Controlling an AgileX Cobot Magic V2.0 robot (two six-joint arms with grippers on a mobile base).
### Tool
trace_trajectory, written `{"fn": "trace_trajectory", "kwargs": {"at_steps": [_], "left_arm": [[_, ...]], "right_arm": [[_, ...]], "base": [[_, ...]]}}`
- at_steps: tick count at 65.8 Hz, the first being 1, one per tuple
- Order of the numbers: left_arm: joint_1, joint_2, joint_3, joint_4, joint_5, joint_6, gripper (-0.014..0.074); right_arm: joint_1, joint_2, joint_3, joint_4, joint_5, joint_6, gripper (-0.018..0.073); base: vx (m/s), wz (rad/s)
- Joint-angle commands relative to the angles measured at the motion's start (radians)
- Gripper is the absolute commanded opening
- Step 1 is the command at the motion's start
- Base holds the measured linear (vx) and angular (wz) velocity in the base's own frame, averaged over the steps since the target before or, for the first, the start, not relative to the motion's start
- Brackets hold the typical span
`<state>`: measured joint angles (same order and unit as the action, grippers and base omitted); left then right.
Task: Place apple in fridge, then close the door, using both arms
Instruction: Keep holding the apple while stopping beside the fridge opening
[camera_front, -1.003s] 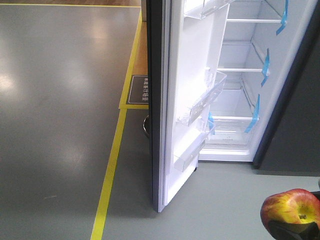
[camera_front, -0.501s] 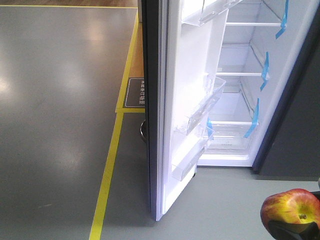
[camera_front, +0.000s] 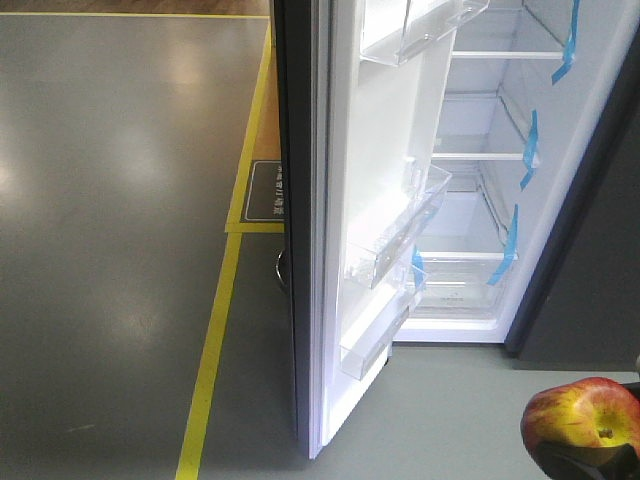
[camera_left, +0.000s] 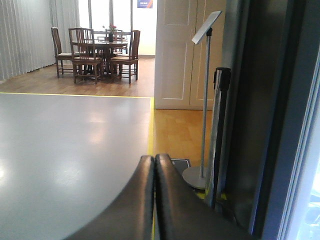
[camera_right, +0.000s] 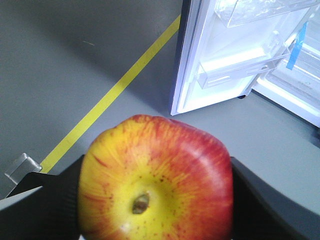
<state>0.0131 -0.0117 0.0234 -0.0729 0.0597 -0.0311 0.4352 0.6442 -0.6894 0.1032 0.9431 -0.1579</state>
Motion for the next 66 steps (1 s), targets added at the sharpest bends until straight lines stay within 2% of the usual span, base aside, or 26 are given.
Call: {"fn": "trace_trajectory", "kwargs": {"at_steps": [1, 66], "left_arm": [[-0.001, -0.015, 0.03, -0.004, -0.074, -0.008, -0.0006], [-0.001, -0.015, 0.03, -0.004, -0.074, -0.008, -0.0006]], "right_arm": [[-0.003, -0.001, -0.027, 0.003, -0.065, -0.003, 0.0357], [-0.003, -0.001, -0.027, 0.003, -0.065, -0.003, 0.0357]], "base": [[0.08, -0.02], [0.11, -0.01]]}}
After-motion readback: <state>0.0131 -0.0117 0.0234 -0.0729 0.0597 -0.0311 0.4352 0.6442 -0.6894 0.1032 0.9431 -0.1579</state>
